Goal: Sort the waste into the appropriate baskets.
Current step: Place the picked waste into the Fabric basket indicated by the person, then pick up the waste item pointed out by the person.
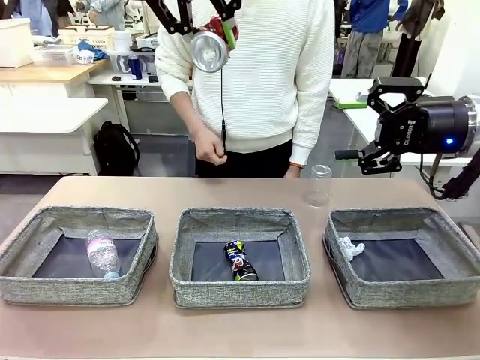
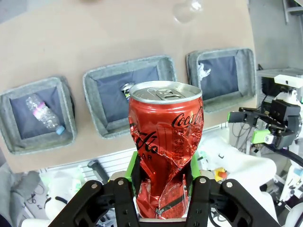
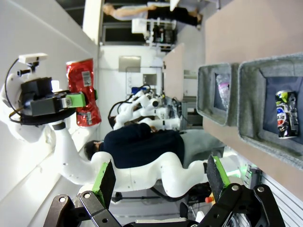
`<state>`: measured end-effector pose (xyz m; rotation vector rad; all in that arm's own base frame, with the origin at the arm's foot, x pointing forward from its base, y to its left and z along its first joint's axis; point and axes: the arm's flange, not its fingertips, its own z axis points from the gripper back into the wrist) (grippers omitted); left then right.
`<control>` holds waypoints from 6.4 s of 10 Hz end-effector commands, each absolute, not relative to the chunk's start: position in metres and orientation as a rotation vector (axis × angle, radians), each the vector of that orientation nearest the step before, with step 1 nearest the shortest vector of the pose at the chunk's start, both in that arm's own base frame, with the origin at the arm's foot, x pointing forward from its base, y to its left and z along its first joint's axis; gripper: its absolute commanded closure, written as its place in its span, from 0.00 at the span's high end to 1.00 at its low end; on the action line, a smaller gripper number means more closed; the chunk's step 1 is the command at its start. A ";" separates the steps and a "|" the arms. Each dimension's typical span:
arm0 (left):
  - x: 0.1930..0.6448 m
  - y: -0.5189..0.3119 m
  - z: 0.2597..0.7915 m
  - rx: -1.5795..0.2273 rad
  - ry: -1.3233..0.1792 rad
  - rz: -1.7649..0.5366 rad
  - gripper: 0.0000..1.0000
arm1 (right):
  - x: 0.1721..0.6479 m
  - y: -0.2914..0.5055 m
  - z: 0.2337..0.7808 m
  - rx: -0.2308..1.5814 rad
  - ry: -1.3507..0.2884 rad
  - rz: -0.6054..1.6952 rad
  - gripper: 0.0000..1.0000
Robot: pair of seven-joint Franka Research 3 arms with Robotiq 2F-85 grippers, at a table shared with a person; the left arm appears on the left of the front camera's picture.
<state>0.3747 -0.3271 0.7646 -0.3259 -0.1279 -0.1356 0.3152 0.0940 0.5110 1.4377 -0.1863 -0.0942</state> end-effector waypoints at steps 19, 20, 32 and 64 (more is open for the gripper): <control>0.304 -0.355 0.551 -0.111 -0.204 -0.025 0.44 | 0.316 0.095 0.514 1.440 -0.176 -0.098 1.00; 0.306 -0.358 0.527 -0.155 -0.184 -0.022 0.44 | 0.316 0.095 0.514 1.440 -0.176 -0.098 1.00; 0.356 -0.355 0.477 -0.140 -0.096 0.097 1.00 | 0.316 0.095 0.514 1.440 -0.176 -0.098 1.00; 0.307 -0.045 0.538 -1.500 -0.463 -0.328 1.00 | 0.316 0.095 0.514 1.440 -0.176 -0.098 1.00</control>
